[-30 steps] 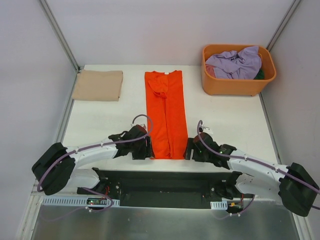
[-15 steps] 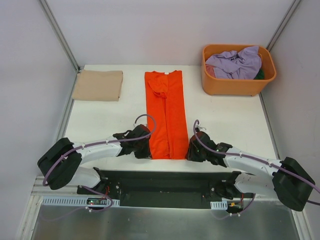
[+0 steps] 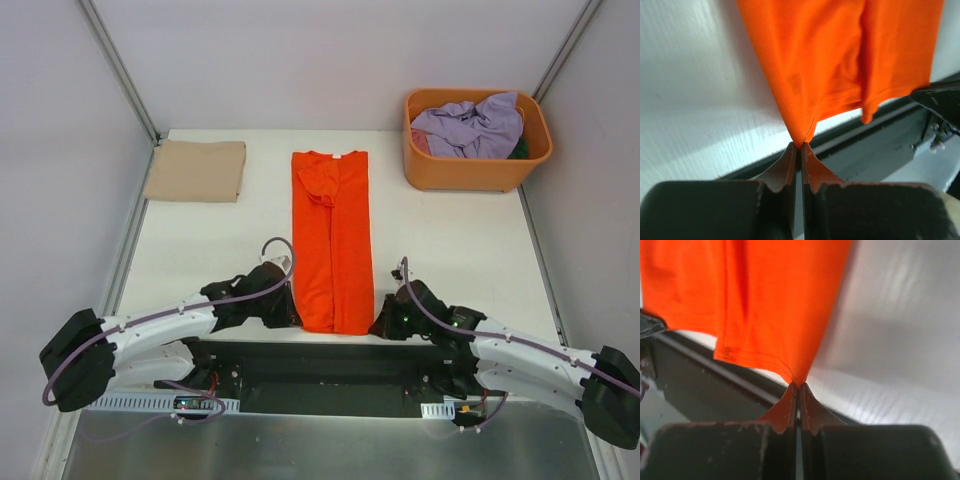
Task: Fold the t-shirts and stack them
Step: Grab the bottom of the folded rectangular tshirt with both arms, then fold the folded rectangular tshirt in 1/3 of the way
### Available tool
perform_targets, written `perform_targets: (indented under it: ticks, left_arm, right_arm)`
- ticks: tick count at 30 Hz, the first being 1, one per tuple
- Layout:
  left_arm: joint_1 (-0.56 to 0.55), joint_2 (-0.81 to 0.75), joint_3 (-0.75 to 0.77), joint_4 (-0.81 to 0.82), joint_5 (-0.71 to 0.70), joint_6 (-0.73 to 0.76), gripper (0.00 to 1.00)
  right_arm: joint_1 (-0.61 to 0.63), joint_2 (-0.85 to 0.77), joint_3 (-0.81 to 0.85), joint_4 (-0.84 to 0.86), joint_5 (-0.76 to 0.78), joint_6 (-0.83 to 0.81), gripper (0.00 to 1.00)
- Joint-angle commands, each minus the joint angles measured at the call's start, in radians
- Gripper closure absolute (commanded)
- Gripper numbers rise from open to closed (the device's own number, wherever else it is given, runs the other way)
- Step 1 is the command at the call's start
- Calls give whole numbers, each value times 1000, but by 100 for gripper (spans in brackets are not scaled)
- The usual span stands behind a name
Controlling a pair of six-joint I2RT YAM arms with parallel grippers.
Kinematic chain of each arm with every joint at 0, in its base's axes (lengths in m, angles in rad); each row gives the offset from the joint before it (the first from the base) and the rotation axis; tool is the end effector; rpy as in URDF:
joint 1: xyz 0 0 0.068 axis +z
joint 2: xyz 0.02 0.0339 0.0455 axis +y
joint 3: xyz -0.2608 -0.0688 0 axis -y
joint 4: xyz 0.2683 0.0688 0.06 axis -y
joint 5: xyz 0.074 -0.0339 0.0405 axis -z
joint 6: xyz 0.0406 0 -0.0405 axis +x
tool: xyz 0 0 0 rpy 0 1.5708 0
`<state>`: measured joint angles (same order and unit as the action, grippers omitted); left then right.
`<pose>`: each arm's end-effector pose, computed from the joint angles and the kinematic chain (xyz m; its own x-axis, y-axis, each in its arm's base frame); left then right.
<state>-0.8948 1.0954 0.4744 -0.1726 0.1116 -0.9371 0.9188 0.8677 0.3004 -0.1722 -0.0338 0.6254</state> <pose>0.1428 -0.1853 0.1566 -0.9282 -0.1227 -0.3513 0.1285 0.7802 -0.6121 0.1169 0.1555 0.1417 -0.8055 -0.0909 -0.5856 -0.4170 0.7892 0.4510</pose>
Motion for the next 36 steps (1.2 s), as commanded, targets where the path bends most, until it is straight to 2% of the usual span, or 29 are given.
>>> perform_targets:
  ticks: [1, 4, 8, 13, 16, 22, 26, 31, 36]
  left_arm:
    - [-61, -135, -36, -50, 36, -68, 100]
    - [-90, -219, -56, -70, 10, -85, 100]
    - [-89, -267, -43, -74, -55, -85, 100]
    - [-79, -250, 45, -90, -205, -31, 100]
    - [-38, -206, 114, -107, -231, 12, 100]
    - [91, -92, 243, -102, -247, 98, 100]
    - [167, 18, 332, -93, -247, 138, 100]
    - [221, 145, 447, -77, -270, 175, 100]
    - [290, 268, 533, -51, -233, 216, 100]
  right_arm:
    - [109, -119, -23, -4, -32, 88, 99]
    - [152, -180, -15, -35, -11, 102, 99]
    - [153, -174, 31, -35, 27, 71, 99]
    - [146, -104, 152, -46, 269, 19, 99]
    - [129, -38, 250, -35, 317, -76, 99]
    - [11, 99, 396, -20, 292, -205, 99]
    - [-93, 194, 460, 43, 207, -265, 99]
    - [-192, 319, 546, 91, 135, -322, 99]
    - [-259, 465, 650, 114, 71, -383, 99]
